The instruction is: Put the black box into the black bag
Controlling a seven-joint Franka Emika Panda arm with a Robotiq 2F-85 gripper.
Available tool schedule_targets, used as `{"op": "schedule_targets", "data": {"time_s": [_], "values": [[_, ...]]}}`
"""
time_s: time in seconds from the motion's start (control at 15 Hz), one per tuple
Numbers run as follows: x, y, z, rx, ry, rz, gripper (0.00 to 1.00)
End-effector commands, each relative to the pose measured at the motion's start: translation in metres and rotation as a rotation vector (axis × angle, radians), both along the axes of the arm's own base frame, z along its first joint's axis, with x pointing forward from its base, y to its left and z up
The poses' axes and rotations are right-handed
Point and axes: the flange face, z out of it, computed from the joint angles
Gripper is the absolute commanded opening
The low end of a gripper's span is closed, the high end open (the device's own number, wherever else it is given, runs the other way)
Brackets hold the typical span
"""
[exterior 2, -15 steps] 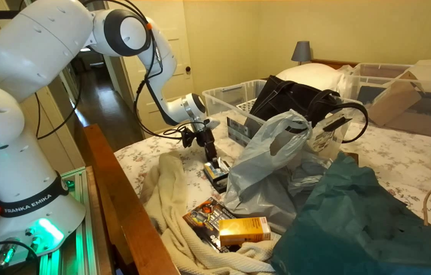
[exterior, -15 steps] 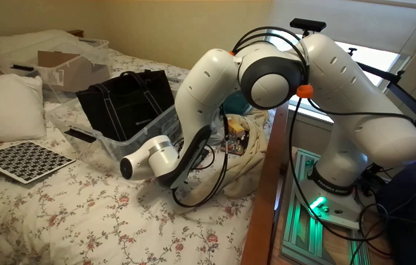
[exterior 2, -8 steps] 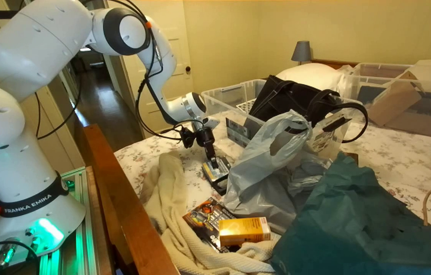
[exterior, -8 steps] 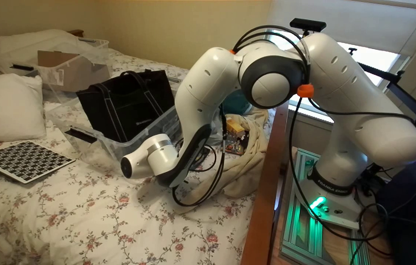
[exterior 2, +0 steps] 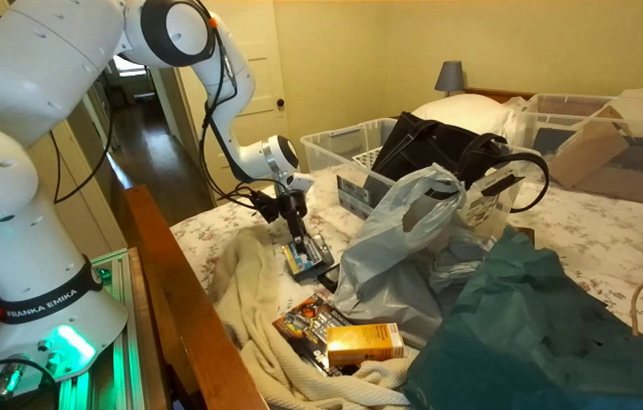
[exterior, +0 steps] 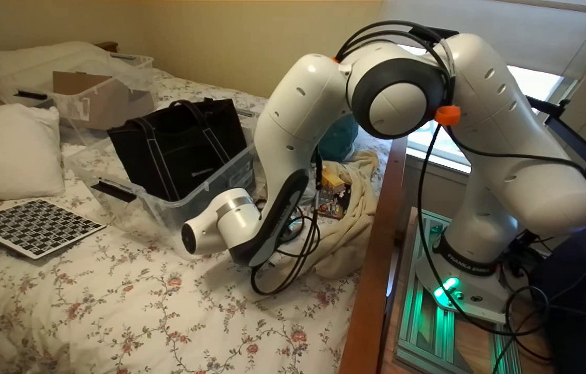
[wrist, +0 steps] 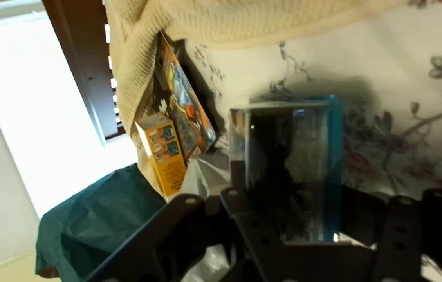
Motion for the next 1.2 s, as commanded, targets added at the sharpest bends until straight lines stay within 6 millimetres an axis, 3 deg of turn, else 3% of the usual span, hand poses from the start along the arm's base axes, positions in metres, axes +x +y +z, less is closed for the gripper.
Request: {"op": "schedule_targets", "data": {"time_s": [0.0, 0.6, 1.13], "values": [[-0.035, -0.012, 0.023, -0.008, -0.065, -0.075, 0.14], [-0.047, -0.034, 0.061, 0.144, -0.378, -0.149, 0.14], [-0.049, -0.045, 0.114, 0.309, -0.564, -0.132, 0.14]]}}
